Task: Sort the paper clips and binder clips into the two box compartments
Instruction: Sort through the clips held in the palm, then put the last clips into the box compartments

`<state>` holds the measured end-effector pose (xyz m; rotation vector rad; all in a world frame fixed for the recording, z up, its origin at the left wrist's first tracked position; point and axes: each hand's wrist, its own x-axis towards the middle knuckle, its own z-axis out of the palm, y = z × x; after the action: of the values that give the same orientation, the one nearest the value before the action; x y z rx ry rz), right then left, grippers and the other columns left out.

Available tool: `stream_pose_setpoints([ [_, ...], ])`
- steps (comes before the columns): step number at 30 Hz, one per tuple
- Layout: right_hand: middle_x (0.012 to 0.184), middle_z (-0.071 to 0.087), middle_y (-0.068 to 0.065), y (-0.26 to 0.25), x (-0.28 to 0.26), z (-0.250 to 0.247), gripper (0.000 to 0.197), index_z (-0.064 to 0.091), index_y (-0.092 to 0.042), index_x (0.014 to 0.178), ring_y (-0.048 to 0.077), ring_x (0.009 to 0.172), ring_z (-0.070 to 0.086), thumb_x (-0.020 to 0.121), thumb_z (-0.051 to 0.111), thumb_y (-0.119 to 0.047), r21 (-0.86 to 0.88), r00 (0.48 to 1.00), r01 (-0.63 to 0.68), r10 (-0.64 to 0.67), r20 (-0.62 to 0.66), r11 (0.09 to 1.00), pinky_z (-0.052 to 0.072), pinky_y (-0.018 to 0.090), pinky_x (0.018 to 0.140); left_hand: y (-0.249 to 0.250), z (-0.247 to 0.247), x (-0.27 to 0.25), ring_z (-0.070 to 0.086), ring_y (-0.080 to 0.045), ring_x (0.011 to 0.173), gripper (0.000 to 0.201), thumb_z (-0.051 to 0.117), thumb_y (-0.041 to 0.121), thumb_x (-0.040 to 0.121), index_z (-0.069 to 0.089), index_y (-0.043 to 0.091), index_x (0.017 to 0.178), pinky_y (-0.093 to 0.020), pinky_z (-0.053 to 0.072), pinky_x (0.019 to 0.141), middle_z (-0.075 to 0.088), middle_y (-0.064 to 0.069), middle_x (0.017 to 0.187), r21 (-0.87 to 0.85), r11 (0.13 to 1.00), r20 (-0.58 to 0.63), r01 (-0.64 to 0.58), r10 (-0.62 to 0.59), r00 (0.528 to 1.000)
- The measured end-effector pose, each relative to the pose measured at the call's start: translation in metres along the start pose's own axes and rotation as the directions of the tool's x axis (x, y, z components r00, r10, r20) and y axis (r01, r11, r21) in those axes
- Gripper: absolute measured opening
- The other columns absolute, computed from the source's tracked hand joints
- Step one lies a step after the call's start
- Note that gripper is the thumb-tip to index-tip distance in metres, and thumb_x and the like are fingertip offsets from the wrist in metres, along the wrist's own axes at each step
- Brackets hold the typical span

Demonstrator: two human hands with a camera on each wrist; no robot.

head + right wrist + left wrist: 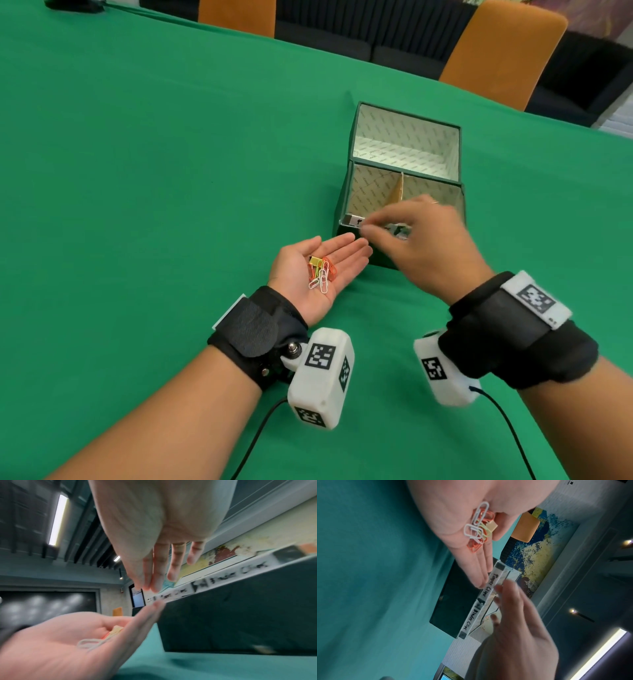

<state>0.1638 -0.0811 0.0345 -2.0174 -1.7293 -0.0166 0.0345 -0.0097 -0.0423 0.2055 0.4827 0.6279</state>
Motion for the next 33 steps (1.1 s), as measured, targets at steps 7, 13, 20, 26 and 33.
stream_pose_setpoints([
  [7, 0.072, 0.052, -0.014, -0.027, 0.006, 0.027, 0.023, 0.073, -0.038, 0.096, 0.013, 0.089, 0.04, 0.086, 0.059, -0.053, -0.171, 0.948, 0.12, -0.062, 0.312, 0.978, 0.027, 0.036, 0.082, -0.011, 0.001, 0.003, 0.059, -0.02, 0.078, 0.04, 0.036, 0.031, 0.101, 0.064, 0.003, 0.095, -0.033, 0.049, 0.078, 0.061, -0.009, 0.085, 0.034, 0.999, -0.054, 0.008, -0.006, 0.999],
  [13, 0.071, 0.054, -0.014, -0.028, 0.009, 0.027, 0.004, 0.066, -0.034, 0.078, 0.015, 0.084, 0.05, 0.079, 0.068, -0.037, -0.04, 0.939, 0.012, 0.003, 0.344, 0.999, 0.044, 0.041, 0.089, -0.011, -0.002, 0.007, 0.058, -0.017, 0.078, 0.037, 0.035, 0.031, 0.1, 0.062, 0.006, 0.094, -0.03, 0.051, 0.072, 0.059, -0.006, 0.088, -0.026, 0.999, -0.041, 0.029, -0.03, 0.999],
  [20, 0.077, 0.066, -0.013, -0.021, 0.013, 0.0, 0.01, 0.071, -0.028, 0.078, 0.004, 0.074, 0.06, 0.076, 0.078, -0.036, 0.152, 0.955, -0.089, 0.041, 0.292, 0.984, 0.049, 0.022, 0.068, -0.007, 0.004, -0.001, 0.069, -0.033, 0.076, 0.043, 0.034, 0.024, 0.101, 0.06, -0.01, 0.104, -0.045, 0.057, 0.074, 0.068, -0.023, 0.092, -0.083, 0.997, 0.012, -0.01, 0.011, 1.0],
  [26, 0.081, 0.07, -0.013, 0.014, 0.018, -0.024, 0.013, 0.07, -0.024, 0.088, -0.001, 0.072, 0.065, 0.078, 0.078, -0.027, 0.372, 0.938, -0.127, 0.233, -0.255, 0.92, 0.052, 0.009, 0.067, -0.001, 0.003, -0.005, 0.07, -0.041, 0.086, 0.049, 0.032, 0.025, 0.102, 0.059, -0.016, 0.108, -0.045, 0.057, 0.077, 0.066, -0.031, 0.105, -0.102, 0.994, 0.042, 0.028, -0.024, 0.999],
  [33, 0.087, 0.071, -0.008, 0.054, 0.012, -0.017, 0.018, 0.067, -0.033, 0.072, 0.014, 0.085, 0.063, 0.075, 0.075, -0.048, 0.039, 0.905, -0.365, 0.364, -0.221, 0.93, 0.049, 0.044, 0.09, -0.001, 0.005, -0.008, 0.071, -0.038, 0.084, 0.046, 0.035, 0.024, 0.102, 0.06, -0.014, 0.107, -0.044, 0.059, 0.074, 0.068, -0.029, 0.103, -0.098, 0.995, 0.028, 0.005, -0.002, 1.0],
])
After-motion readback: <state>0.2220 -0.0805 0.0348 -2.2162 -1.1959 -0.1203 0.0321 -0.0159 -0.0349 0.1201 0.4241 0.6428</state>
